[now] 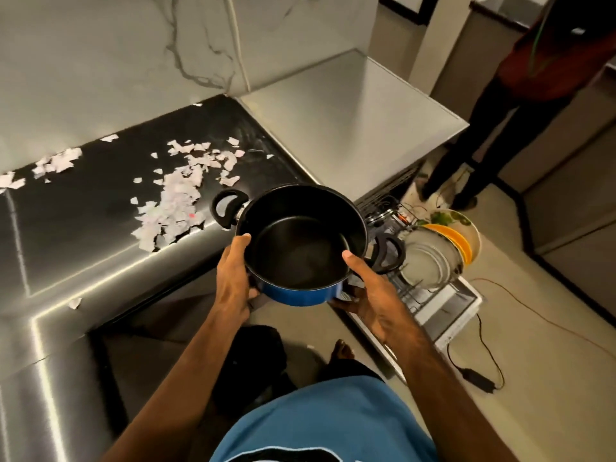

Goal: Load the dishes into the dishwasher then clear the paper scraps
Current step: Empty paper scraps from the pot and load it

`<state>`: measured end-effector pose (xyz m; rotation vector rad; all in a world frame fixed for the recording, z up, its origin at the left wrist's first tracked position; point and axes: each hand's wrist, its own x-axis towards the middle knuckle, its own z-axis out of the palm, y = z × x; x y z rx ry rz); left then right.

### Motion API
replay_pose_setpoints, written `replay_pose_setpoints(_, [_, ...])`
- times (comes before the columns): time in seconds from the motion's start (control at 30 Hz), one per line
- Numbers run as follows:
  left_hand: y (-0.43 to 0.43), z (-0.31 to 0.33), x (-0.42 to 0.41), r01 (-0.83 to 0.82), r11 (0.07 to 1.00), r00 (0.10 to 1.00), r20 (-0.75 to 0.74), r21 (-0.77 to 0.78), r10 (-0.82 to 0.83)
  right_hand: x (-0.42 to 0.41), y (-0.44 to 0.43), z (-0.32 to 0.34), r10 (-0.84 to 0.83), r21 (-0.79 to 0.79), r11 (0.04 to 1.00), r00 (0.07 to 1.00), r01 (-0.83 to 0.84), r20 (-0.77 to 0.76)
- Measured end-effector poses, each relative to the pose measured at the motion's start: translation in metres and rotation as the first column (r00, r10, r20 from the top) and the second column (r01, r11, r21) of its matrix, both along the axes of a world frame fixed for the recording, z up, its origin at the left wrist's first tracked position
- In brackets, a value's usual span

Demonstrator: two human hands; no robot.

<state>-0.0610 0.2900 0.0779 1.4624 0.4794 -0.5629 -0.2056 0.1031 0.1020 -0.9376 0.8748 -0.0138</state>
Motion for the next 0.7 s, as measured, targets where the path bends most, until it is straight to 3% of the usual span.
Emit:
replay_pose_setpoints(0.3, [-0.081, -0.009, -0.034, 0.213, 0.977, 0.974, -0.081, -0.005, -0.213, -0.055, -0.061, -0.018, -0.174, -0.055, 0.984, 0.981, 0.17, -0.083])
replay_pose_setpoints(0.7, [-0.215, -0.025, -0.139, 0.16, 0.987, 0.961, -0.228, 0.008, -0.154, -0.139, -0.221, -0.031, -0.014, -0.076, 0.997, 0.988, 0.002, -0.154])
